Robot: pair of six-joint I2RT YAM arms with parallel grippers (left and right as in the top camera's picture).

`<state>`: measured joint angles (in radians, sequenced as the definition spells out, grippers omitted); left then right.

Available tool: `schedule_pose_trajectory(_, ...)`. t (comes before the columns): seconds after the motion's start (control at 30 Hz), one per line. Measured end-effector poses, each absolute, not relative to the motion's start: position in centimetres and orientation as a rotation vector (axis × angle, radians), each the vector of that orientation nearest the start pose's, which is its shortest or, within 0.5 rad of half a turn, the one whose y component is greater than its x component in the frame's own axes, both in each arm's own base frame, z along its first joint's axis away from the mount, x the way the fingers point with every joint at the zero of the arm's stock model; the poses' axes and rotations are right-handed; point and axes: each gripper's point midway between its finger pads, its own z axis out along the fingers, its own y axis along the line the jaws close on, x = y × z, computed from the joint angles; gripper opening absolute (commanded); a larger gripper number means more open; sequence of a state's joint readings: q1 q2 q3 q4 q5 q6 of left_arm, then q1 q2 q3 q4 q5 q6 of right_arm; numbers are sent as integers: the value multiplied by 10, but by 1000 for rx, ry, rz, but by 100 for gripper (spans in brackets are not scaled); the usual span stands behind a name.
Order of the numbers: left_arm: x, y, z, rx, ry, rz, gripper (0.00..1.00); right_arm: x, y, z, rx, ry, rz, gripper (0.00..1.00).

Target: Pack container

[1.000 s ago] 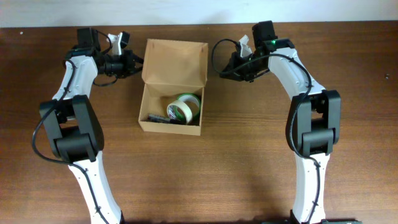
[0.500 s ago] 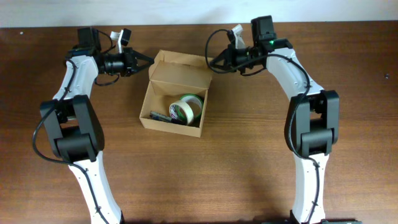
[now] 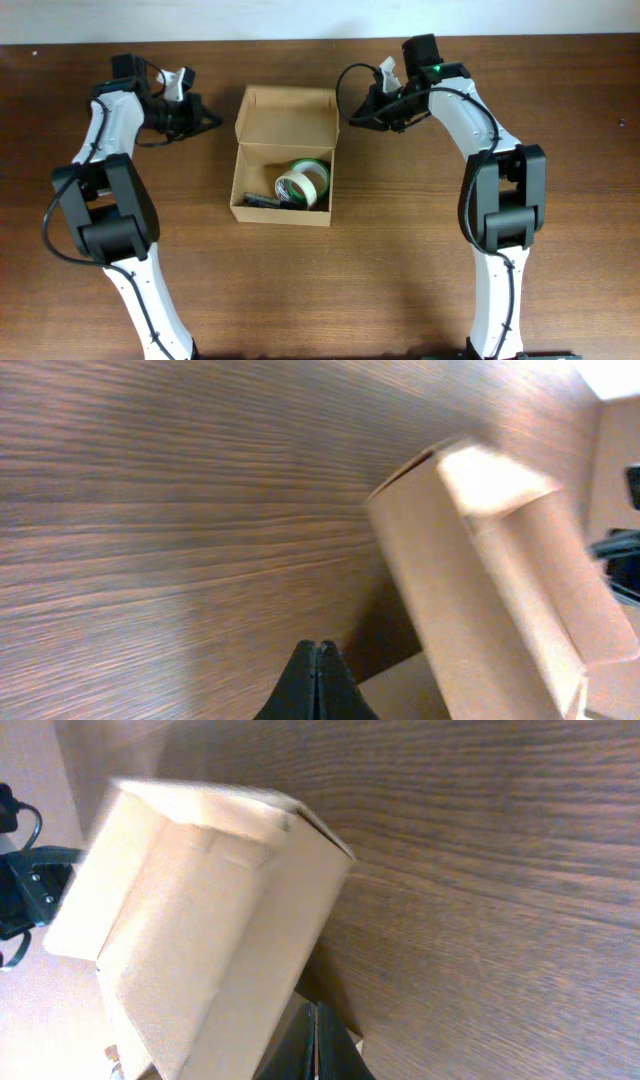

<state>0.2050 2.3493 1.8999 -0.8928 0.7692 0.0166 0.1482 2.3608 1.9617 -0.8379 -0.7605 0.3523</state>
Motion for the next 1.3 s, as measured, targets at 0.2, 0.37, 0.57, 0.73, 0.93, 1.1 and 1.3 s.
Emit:
schedule_pose_trajectory(0.2,506,-3,49,-164,2702,-959,2,495,184,64,124,2820,1121,4)
schedule_pose_trajectory(0.37,506,-17,41,-120,2745,-893,2,495,182,59,130,2842,1058,4)
schedule_pose_trajectory(0.57,504,-45,9,-104,2779,-992,2,493,193,39,118,2862,1088,4)
schedule_pose_trajectory(0.73,509,-62,3,-86,2725,-1114,2,498,223,33,34,2793,1230,4)
schedule_pose_trajectory(0.93,528,-85,20,-8,2568,-1262,1,507,262,64,-122,2608,1455,4)
schedule_pose_trajectory(1.1,536,-95,45,48,2468,-1378,2,506,269,77,-140,2554,1564,4)
schedule_pose_trajectory(1.3,549,-100,92,108,2380,-1441,2,503,270,88,-145,2526,1656,4)
